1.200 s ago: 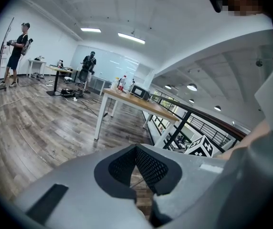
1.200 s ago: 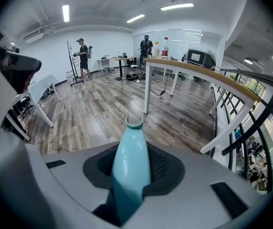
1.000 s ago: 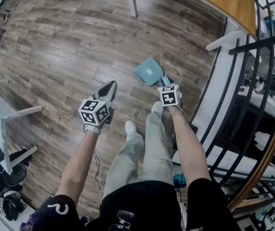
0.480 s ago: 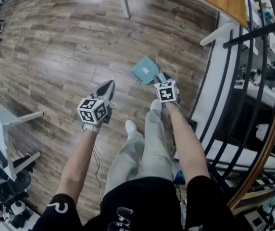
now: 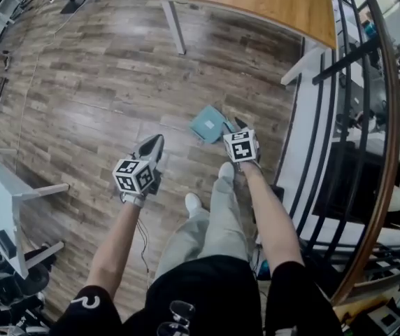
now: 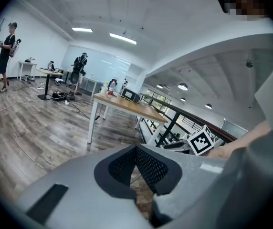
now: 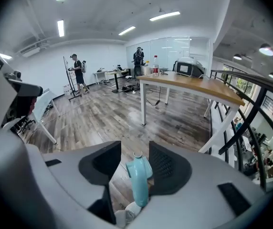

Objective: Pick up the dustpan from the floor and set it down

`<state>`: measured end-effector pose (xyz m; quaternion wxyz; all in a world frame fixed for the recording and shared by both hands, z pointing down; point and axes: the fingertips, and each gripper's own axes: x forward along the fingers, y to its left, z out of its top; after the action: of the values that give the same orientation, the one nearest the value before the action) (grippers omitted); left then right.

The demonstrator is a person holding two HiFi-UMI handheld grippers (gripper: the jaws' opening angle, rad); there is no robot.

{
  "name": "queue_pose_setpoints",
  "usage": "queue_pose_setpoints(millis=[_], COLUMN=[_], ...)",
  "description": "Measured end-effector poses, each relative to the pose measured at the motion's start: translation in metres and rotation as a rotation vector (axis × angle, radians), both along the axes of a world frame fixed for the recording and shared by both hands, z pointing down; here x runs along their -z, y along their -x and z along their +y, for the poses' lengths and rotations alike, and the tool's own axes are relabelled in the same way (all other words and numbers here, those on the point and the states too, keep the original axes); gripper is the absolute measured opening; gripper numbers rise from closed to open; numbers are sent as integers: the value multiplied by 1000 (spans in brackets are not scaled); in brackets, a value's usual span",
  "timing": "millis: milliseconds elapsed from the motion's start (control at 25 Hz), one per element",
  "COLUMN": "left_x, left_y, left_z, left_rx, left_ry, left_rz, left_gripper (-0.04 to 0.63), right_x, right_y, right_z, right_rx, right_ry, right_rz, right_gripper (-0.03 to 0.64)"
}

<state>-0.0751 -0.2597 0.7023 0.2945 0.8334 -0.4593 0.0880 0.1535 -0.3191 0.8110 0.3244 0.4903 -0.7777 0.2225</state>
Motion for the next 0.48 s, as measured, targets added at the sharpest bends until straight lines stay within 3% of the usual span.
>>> queue_pose_setpoints(millis=[480], left_x=[117], left_y=[13], left_z=[43], left_rx=[-40], left_ry=[-162], left_rz=[-2], left_gripper=[-2], right_x=[148], right_y=[11], right_z=[60], right_rx=[52], right_ry=[-161], right_rz=[-56], right_gripper=[41])
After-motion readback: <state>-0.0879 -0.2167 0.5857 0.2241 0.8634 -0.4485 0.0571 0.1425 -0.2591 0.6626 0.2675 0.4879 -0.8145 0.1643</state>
